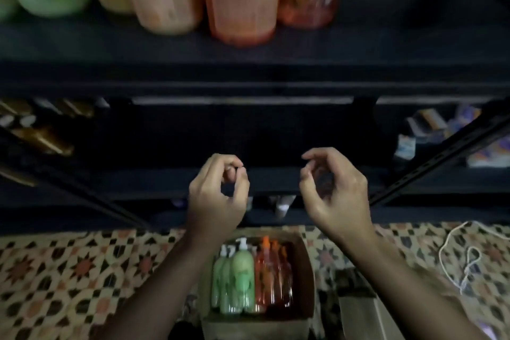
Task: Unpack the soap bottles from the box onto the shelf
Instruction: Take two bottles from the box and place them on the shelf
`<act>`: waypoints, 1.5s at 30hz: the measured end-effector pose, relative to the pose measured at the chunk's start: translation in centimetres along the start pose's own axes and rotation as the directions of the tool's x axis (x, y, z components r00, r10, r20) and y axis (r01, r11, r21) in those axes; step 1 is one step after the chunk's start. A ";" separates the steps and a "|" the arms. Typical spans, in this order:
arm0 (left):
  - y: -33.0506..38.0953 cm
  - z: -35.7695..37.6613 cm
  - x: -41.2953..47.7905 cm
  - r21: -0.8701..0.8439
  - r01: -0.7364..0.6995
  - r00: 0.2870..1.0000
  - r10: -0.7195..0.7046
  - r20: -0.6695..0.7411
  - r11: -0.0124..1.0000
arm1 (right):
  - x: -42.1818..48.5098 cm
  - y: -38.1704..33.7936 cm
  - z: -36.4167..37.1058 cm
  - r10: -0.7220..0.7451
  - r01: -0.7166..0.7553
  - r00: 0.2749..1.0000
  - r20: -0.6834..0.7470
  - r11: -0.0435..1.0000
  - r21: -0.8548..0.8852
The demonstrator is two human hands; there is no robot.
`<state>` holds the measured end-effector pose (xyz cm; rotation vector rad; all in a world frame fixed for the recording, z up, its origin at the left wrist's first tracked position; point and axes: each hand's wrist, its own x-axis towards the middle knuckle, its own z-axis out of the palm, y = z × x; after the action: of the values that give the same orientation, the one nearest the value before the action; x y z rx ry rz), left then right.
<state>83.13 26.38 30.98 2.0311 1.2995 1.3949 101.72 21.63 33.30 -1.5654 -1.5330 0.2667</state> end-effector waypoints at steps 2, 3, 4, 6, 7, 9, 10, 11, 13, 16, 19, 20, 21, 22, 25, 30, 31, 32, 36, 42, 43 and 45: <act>-3.9 2.2 -3.4 0.014 0.081 0.989 -0.082 0.126 0.997 | -2.6 4.2 2.9 0.077 -0.075 0.990 0.119 0.997 -0.023; -6.3 3.4 -5.4 0.028 0.131 0.973 -0.134 0.190 0.991 | -4.1 6.6 4.6 0.127 -0.122 0.975 0.183 0.992 -0.043; -8.2 4.3 -7.1 0.037 0.178 0.952 -0.181 0.246 0.983 | -5.4 8.5 5.9 0.171 -0.161 0.957 0.233 0.985 -0.061; -12.4 6.3 -10.6 0.122 0.289 0.878 -0.314 0.362 0.950 | -7.9 12.2 8.7 0.285 -0.263 0.904 0.320 0.959 -0.110; -14.8 7.5 -12.7 0.178 0.340 0.823 -0.384 0.419 0.923 | -9.4 14.2 10.4 0.337 -0.312 0.870 0.359 0.941 -0.130; -19.0 9.5 -16.6 0.254 0.451 0.699 -0.515 0.496 0.856 | -12.3 17.8 13.8 0.410 -0.378 0.807 0.425 0.912 -0.163; -20.5 10.3 -18.1 0.283 0.499 0.647 -0.569 0.507 0.819 | -13.3 19.2 15.1 0.431 -0.393 0.789 0.439 0.902 -0.180; -22.3 11.1 -19.9 0.318 0.527 0.602 -0.610 0.515 0.788 | -14.5 20.7 16.6 0.452 -0.407 0.768 0.454 0.892 -0.199; -25.7 13.1 -23.5 0.382 0.588 0.496 -0.691 0.525 0.713 | -17.2 23.8 19.7 0.523 -0.482 0.702 0.483 0.849 -0.218; -29.5 15.6 -27.7 0.455 0.673 0.295 -0.776 0.557 0.583 | -20.3 27.6 23.3 0.644 -0.628 0.567 0.514 0.742 -0.235; -32.8 17.5 -30.9 0.527 0.680 0.189 -0.816 0.547 0.510 | -22.7 31.1 26.2 0.716 -0.708 0.491 0.496 0.660 -0.252; -33.8 18.1 -31.7 0.547 0.673 0.177 -0.826 0.536 0.499 | -23.4 32.0 26.9 0.733 -0.731 0.466 0.495 0.635 -0.251; -34.9 18.6 -32.3 0.560 0.678 0.157 -0.838 0.522 0.476 | -24.1 32.9 27.7 0.744 -0.746 0.446 0.498 0.616 -0.252; -35.8 19.1 -33.1 0.565 0.691 0.134 -0.848 0.512 0.451 | -25.0 33.8 28.4 0.748 -0.751 0.440 0.497 0.610 -0.252; -37.9 20.4 -33.9 0.578 0.720 0.078 -0.872 0.483 0.384 | -27.2 35.1 29.8 0.753 -0.744 0.453 0.476 0.614 -0.262; -39.1 22.3 -33.5 0.524 0.733 0.086 -0.824 0.561 0.433 | -29.0 36.0 32.2 0.760 -0.709 0.452 0.467 0.624 -0.329; -39.2 22.7 -33.5 0.535 0.720 0.077 -0.818 0.570 0.441 | -29.0 36.1 32.5 0.760 -0.710 0.453 0.465 0.623 -0.327; -39.2 23.2 -33.5 0.544 0.701 0.090 -0.814 0.574 0.461 | -28.9 36.1 32.5 0.751 -0.703 0.479 0.454 0.638 -0.313; -39.5 23.1 -34.0 0.556 0.699 0.102 -0.832 0.546 0.450 | -29.1 36.6 32.3 0.735 -0.659 0.528 0.425 0.670 -0.342; -40.1 22.1 -34.9 0.496 0.750 0.122 -0.828 0.547 0.438 | -30.6 35.4 33.6 0.621 -0.449 0.634 0.461 0.781 -0.434; -40.3 21.9 -35.2 0.490 0.749 0.135 -0.826 0.547 0.447 | -30.9 34.9 34.0 0.569 -0.397 0.679 0.464 0.816 -0.420; -40.4 21.7 -35.6 0.457 0.759 0.158 -0.813 0.561 0.463 | -31.6 33.5 35.0 0.484 -0.327 0.712 0.509 0.870 -0.369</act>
<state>79.12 21.81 -26.72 1.2039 1.5836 -0.0326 93.87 14.86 -23.69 -2.1703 -1.6995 0.9213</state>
